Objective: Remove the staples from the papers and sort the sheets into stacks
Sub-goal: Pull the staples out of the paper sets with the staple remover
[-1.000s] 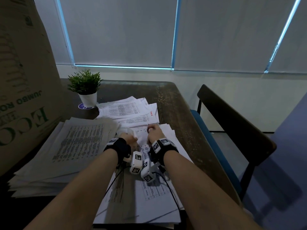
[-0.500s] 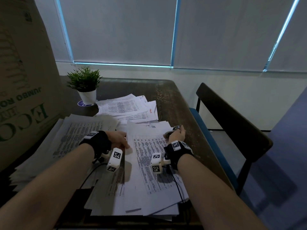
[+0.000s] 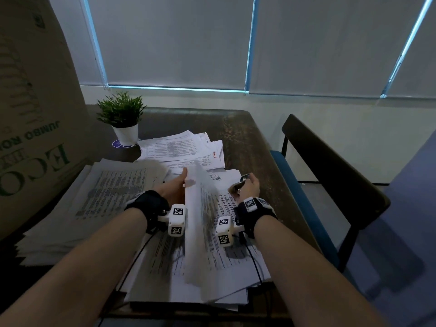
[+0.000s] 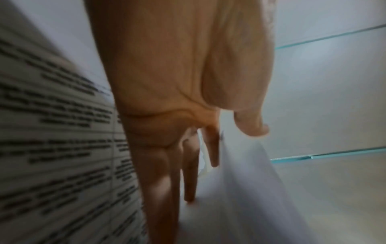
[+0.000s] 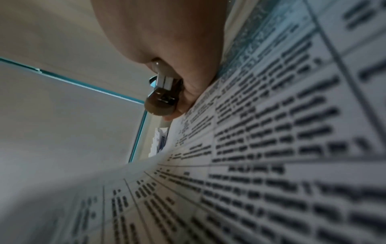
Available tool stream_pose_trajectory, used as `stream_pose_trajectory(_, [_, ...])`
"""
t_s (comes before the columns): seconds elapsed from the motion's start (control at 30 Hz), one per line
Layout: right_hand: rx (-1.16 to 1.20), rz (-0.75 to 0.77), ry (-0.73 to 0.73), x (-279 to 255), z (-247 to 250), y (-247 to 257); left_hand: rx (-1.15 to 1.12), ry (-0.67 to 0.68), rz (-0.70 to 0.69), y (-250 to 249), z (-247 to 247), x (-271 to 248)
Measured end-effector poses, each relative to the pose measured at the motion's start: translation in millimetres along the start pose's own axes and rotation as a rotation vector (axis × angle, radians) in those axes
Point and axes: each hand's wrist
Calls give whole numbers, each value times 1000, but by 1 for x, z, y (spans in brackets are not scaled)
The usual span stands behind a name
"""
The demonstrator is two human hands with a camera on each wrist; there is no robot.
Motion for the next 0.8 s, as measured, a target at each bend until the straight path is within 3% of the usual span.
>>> stream_pose_trajectory(0.13, [-84,16,35,9,3,-5,123,120,0,-9,-2,-1])
stream_pose_trajectory(0.27, [-112,-23,67,17,6,-11,7,175,41,2,16,4])
stream_pose_trajectory(0.4, [-129,10,100,6,10,-5,-11,48,-49,10,12,6])
stream_pose_trajectory(0.5, [-177,67,62,6,12,-8,-50,14,20,11,10,5])
stream_pose_trajectory(0.63, [-227,100,32,12,9,-10,232,78,212,4,3,-4])
stream_pose_trajectory(0.7, [-246,116,27,10,11,-7,440,-8,226,-1,-2,-5])
stream_pose_trajectory(0.8, [-275,115,50,3,9,-2,464,-130,175,-10,-17,-11])
Point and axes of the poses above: each hand's wrist, its own x-axis towards the middle knuckle, its own z-axis out of the back of the hand, y = z × x, and after that the axes turned 1 degree about -x, right-handed
